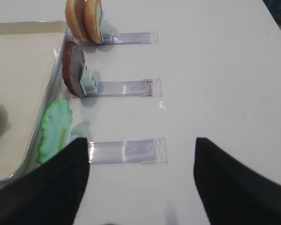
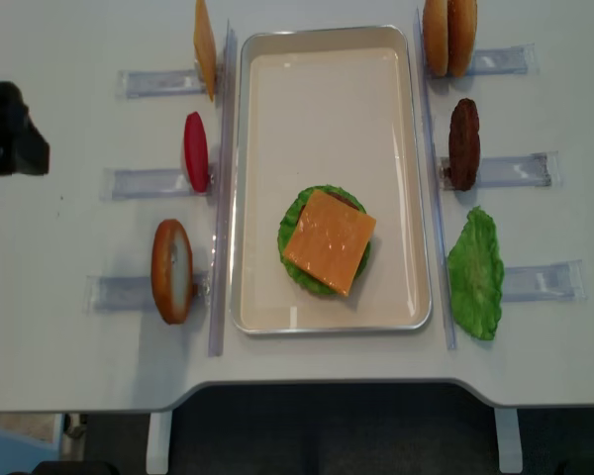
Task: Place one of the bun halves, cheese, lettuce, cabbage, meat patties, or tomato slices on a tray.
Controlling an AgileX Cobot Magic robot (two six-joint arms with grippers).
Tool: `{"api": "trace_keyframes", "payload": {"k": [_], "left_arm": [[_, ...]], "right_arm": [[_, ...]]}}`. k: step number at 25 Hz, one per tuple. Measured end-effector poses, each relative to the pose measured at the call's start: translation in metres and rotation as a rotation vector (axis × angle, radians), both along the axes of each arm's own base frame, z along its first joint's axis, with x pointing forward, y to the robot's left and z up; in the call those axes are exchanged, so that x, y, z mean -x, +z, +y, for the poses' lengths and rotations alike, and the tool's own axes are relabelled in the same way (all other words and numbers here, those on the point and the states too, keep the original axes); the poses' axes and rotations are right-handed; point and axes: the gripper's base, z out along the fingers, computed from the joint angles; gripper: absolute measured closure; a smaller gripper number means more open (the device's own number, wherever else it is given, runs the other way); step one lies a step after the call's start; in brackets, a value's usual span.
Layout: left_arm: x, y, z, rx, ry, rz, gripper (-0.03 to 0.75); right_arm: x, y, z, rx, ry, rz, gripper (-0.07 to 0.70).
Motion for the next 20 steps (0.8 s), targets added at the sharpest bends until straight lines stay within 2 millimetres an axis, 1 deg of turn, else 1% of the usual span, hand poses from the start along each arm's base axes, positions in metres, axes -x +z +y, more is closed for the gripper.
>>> {"api": "trace_keyframes", "payload": {"k": [5,12,20], "left_arm": [[0.04,0.0,0.0,0.031,-0.003,-0.068,0.074],[0.086,-0.01,0.0,0.048,-0.021,-0.146,0.074],[0.129,-0.04,0.002,0.043,-0.042,-0.211,0.074]], "right_arm": [[0.0,0.0,0.0,0.0,0.0,0.0,0.166],[0.0,0.0,0.0,0.0,0.0,0.0,0.166],[0.0,0.0,0.0,0.0,0.0,0.0,0.166]]}}
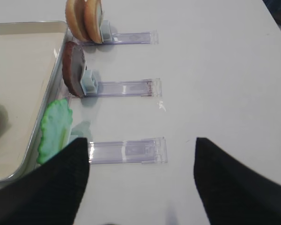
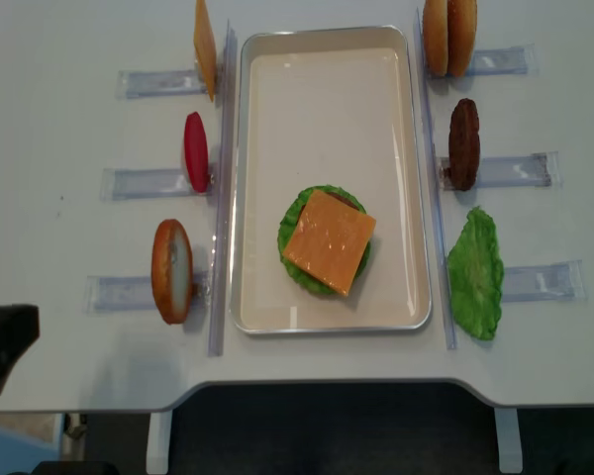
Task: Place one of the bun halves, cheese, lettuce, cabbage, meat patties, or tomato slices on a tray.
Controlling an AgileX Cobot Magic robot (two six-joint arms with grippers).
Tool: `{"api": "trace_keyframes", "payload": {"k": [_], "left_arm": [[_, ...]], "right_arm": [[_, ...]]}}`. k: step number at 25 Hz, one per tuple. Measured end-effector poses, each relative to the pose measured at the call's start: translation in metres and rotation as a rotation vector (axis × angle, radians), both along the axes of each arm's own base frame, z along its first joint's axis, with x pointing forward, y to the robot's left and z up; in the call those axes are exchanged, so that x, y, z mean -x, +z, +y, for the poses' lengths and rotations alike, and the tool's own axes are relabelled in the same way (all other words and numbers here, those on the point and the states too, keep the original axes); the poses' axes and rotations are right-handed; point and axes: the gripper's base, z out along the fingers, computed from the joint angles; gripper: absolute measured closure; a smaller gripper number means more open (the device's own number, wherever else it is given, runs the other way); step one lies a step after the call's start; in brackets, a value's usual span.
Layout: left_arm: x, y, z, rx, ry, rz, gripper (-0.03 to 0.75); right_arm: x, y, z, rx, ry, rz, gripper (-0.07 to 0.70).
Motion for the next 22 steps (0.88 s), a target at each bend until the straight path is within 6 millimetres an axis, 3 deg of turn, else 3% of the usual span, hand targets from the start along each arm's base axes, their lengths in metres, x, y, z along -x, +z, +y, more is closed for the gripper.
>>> {"api": "trace_keyframes", "payload": {"k": [12,22], "left_arm": [[0.036,-0.032,0.002,-0.032,-0.054,-0.165,0.074],[0.057,-0.036,0.003,-0.038,-0.062,-0.403,0.074]], "right_arm": [[0.0,0.0,0.0,0.0,0.0,0.0,0.166],[0.0,0.0,0.0,0.0,0.0,0.0,0.166]]}}
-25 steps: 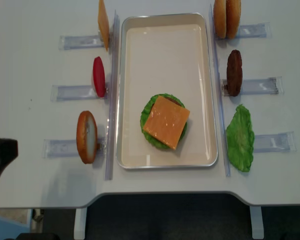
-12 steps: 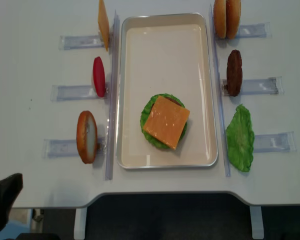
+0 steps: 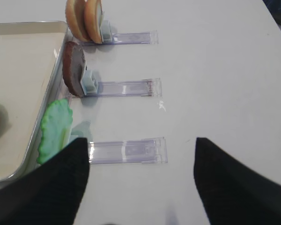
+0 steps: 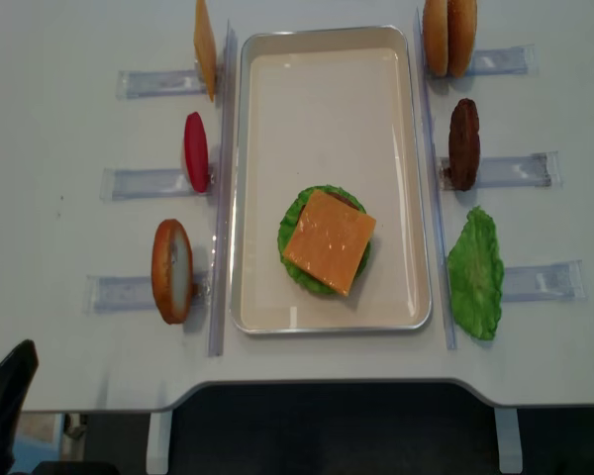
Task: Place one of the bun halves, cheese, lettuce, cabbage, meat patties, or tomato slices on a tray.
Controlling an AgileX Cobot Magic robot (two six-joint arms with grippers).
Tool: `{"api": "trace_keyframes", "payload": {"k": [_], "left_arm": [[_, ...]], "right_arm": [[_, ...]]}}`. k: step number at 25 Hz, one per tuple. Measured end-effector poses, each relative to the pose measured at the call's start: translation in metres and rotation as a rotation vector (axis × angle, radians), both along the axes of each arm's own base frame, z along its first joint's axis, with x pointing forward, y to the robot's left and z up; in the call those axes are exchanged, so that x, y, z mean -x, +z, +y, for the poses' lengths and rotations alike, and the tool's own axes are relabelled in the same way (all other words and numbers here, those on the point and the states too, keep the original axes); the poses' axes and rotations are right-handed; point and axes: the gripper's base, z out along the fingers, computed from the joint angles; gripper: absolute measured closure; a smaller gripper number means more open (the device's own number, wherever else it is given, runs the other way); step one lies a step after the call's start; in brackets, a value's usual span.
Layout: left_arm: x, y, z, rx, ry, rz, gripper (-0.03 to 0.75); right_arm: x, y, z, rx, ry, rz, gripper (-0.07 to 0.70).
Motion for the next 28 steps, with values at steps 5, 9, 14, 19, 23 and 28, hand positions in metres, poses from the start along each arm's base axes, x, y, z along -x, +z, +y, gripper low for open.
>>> {"api": "trace_keyframes", "payload": {"k": [5,9,14,19,23,28], "left_arm": [[0.0035,0.0002,0.0002,0.002,0.0,-0.03,0.074],[0.0035,0.0002,0.0002,0.002,0.0,-0.031,0.074],[0.0035,0.0002,0.0002,0.002,0.0,-0.031,0.074],[0.0035,0.0002,0.0002,0.002,0.0,-0.031,0.074],[0.0035,0.0002,0.0002,0.002,0.0,-0.031,0.074],[0.0034,0.0003,0.0002,0.002,0.0,-0.032,0.074]], "right_arm": [[0.0,0.0,0.0,0.0,0.0,0.0,0.166],[0.0,0.0,0.0,0.0,0.0,0.0,0.166],[0.0,0.0,0.0001,-0.001,0.0,0.0,0.166],[0.0,0.0,0.0001,-0.001,0.0,0.0,0.166],[0.0,0.0,0.0001,-0.001,0.0,0.0,0.166],[0.0,0.0,0.0001,-0.001,0.0,0.0,0.166]]}}
